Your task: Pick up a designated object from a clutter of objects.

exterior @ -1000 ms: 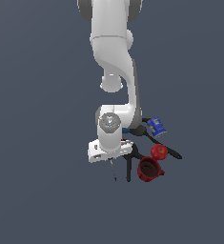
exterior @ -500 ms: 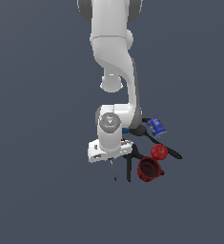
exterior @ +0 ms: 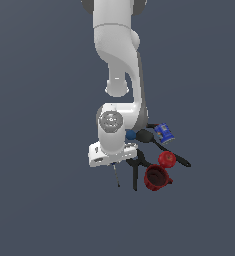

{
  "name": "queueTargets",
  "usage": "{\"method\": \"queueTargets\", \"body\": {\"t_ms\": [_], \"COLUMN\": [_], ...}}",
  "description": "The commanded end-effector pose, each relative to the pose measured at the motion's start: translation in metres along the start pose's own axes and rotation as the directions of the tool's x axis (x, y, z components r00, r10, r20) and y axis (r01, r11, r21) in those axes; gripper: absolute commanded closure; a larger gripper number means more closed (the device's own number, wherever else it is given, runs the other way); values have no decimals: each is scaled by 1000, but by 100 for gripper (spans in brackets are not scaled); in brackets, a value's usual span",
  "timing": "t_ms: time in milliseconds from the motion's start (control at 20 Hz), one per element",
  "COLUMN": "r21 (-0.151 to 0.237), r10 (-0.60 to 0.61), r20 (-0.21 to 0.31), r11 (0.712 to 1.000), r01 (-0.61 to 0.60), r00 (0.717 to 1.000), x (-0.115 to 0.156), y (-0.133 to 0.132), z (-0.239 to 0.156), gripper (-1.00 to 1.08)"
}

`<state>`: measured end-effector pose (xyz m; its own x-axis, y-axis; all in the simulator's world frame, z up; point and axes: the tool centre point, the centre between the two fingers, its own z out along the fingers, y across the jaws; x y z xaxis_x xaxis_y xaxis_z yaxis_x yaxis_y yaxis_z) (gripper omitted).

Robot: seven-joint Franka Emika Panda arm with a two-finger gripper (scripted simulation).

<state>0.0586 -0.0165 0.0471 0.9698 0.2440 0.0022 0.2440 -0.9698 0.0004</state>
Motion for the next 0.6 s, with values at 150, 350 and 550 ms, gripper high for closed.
{"method": "queueTargets", "body": {"t_ms": [150,350,550], "r21": [-1,0,0], "r10": [0,0,0], "r20": [-1,-1,-1], "r11": [1000,1000,1000], "r01": [0,0,0], "r00": [1000,1000,1000], "x": [-6,-13,-20], "y": [14,28,44], "z": [-41,-81,-127], "gripper": [108,108,108]}}
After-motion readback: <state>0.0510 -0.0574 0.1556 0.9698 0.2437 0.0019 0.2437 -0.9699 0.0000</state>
